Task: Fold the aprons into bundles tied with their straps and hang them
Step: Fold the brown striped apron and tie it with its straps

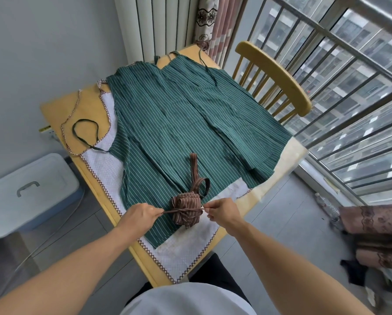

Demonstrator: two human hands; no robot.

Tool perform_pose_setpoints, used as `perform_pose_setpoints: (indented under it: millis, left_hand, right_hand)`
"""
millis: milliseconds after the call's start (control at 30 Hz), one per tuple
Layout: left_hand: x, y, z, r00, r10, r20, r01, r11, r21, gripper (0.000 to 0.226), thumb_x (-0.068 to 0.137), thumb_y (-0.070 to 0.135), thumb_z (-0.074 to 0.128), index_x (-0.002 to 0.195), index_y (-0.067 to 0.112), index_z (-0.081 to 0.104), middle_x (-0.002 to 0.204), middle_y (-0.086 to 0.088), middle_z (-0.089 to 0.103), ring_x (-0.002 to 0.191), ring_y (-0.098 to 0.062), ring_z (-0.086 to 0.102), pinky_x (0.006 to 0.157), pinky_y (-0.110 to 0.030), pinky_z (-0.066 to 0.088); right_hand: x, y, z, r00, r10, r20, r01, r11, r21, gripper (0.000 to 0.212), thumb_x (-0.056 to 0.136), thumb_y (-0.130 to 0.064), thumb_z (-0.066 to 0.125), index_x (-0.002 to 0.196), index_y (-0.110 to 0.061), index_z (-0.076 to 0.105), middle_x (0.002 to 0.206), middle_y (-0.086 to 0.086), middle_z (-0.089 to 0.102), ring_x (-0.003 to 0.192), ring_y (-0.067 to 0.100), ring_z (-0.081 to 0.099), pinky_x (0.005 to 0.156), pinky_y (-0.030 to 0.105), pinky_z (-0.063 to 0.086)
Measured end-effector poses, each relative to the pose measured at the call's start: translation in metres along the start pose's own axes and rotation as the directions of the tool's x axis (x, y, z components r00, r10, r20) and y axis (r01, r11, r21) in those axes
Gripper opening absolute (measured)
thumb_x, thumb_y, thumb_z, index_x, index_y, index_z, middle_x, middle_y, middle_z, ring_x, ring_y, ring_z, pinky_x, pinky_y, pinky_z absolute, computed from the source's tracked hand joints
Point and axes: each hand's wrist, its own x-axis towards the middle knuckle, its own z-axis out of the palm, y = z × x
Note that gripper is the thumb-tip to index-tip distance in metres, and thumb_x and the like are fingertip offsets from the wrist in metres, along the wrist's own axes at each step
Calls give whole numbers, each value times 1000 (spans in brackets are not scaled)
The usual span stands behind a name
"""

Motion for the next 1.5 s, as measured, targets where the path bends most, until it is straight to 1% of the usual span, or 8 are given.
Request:
perform_pose_setpoints:
  millis: [400, 633, 767, 967, 1067, 1233, 1367, 1500]
  left_hand:
    - [7, -26, -17, 983, -156, 101, 149, 986, 78, 22, 103, 26, 59, 114, 25, 78, 67, 15, 63, 52, -1, 54, 50, -10, 35]
    - [30, -3, -29, 885, -270, 379, 407, 845, -348, 23, 96, 20, 61, 118, 28, 63, 100, 5, 71, 76, -15, 66, 73, -28, 57]
    - [55, 28, -29, 848, -334, 412, 517, 692, -504, 49, 92, 52, 67, 127, 21, 51, 113, 3, 63, 98, -13, 63, 83, -29, 49]
    - [63, 46, 5, 819, -491, 296, 568, 626, -534, 44, 88, 60, 67, 118, 28, 66, 112, 1, 72, 101, -19, 68, 91, -44, 58]
    - [60, 47, 2, 802, -474, 364, 570, 424, -703, 22, 98, 31, 67, 116, 19, 69, 104, -6, 76, 94, -24, 75, 88, -44, 61]
    - [53, 35, -4, 709, -342, 617, 658, 6, -753, 32, 98, 0, 61, 128, 11, 65, 116, -14, 74, 102, -24, 75, 77, -29, 62]
    - [61, 36, -7, 696, -393, 600, 683, 105, -723, 36, 97, -2, 62, 128, 15, 67, 115, -16, 72, 99, -26, 74, 75, -32, 63]
    - [63, 30, -5, 755, -511, 410, 640, 443, -628, 27, 90, 8, 76, 115, 19, 76, 99, -7, 76, 83, -22, 76, 66, -39, 65]
  right_hand:
    - [13, 10, -24, 986, 4, -169, -4, 1000, -2, 16, 98, -8, 65, 106, -12, 79, 104, 1, 76, 82, 8, 72, 58, 12, 50]
    - [17, -10, -12, 990, -1, 142, 6, 999, -38, 33, 96, -24, 71, 128, -16, 66, 126, 4, 67, 109, 21, 67, 95, 39, 58]
    - [17, -17, 6, 967, 39, 252, -53, 998, 47, 74, 79, -36, 86, 139, -15, 49, 120, 1, 67, 107, 18, 68, 82, 35, 61]
    - [21, -14, 25, 973, -11, 230, -15, 994, 111, 69, 78, -19, 89, 135, -11, 52, 96, -4, 72, 85, 11, 73, 74, 30, 63]
    - [19, -17, 25, 984, -113, 138, 120, 992, -46, 59, 78, -22, 88, 128, -18, 57, 92, -13, 65, 78, 0, 64, 63, 14, 51]
    - [31, -20, 25, 959, -199, 201, 233, 959, -163, 60, 82, -23, 85, 137, -27, 62, 111, -9, 74, 94, 7, 70, 90, 32, 59]
    - [38, -18, 28, 947, -208, 244, 260, 944, -203, 60, 88, -29, 79, 144, -32, 57, 116, -12, 74, 97, 5, 71, 89, 32, 61]
    - [38, -21, 27, 938, -246, 242, 300, 929, -217, 55, 91, -36, 75, 143, -31, 58, 116, -10, 75, 96, 6, 71, 87, 25, 59]
